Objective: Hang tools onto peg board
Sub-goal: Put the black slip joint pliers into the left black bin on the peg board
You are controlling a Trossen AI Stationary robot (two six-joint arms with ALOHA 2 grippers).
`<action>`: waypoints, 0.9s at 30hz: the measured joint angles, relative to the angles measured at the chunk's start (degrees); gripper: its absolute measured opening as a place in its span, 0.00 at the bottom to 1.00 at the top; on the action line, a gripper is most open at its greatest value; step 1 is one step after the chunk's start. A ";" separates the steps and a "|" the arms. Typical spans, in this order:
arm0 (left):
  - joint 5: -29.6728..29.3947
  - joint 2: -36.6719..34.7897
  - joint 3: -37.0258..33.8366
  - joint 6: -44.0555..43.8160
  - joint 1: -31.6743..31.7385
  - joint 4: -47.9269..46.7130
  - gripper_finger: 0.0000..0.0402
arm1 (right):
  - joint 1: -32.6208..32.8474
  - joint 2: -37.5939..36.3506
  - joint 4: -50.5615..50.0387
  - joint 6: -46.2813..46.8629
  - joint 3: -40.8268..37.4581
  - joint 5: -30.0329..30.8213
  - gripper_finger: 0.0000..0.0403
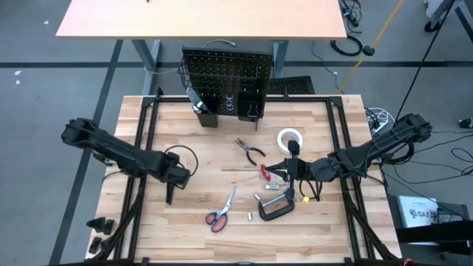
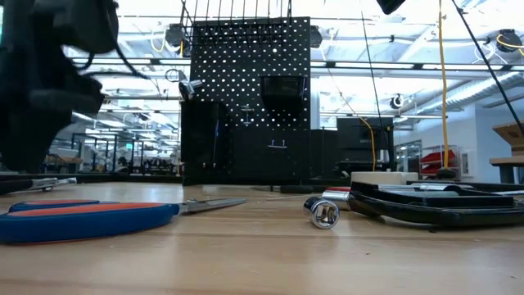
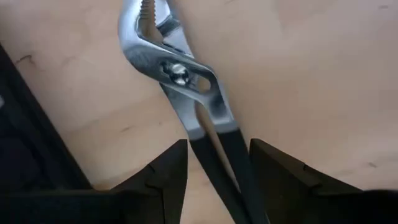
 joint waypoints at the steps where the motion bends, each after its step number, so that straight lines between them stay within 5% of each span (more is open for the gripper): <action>1: 0.00 0.67 -0.42 0.40 0.02 0.38 0.43 | 0.01 0.01 -0.01 0.18 0.00 0.00 0.00; 27: -5.98 4.44 -0.68 -0.28 -0.35 2.81 0.43 | 0.00 0.02 -0.05 0.30 0.00 -0.02 0.00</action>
